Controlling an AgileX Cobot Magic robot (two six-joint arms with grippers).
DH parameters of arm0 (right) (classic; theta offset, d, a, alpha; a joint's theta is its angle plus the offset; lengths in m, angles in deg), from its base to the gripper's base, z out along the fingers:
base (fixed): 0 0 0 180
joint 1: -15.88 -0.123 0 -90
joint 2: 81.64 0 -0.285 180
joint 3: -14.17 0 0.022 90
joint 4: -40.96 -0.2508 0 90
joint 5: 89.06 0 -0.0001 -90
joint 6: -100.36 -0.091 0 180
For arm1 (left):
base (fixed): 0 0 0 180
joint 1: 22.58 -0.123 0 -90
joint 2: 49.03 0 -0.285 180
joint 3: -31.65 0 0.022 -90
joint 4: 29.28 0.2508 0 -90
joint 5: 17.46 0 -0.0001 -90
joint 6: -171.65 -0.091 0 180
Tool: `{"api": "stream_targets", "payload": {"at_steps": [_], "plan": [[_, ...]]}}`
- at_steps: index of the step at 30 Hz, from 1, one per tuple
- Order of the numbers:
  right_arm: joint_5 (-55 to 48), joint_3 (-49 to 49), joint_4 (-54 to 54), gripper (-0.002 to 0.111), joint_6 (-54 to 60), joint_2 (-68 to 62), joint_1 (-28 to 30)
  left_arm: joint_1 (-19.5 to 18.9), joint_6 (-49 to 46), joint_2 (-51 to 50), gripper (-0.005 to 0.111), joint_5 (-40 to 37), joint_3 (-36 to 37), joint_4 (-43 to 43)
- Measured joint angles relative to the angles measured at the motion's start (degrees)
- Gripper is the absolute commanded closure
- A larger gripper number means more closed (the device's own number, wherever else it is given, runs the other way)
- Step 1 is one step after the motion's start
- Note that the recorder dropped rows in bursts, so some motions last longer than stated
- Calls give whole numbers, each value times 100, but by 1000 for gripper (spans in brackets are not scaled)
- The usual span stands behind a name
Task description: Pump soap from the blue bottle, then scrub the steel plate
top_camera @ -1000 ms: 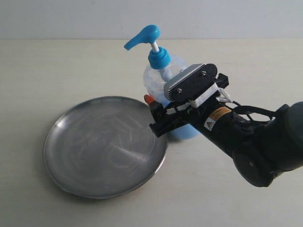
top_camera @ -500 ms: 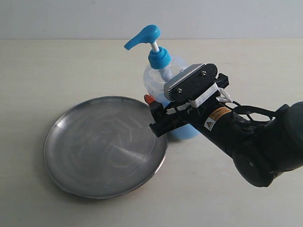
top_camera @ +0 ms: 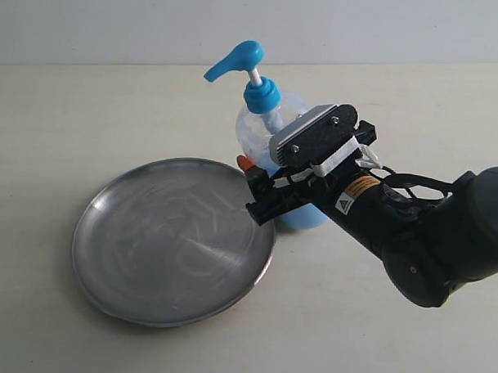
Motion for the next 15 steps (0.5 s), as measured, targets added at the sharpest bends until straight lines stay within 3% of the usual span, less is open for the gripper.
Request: {"api": "stream_targets", "payload": {"at_steps": [10,15], "plan": [[0,0,0,108,0,0,0,0,-68,-928,107,-1018,0,-77],[0,0,0,108,0,0,0,0,-1164,-1361,107,-1550,-58,-931]]}}
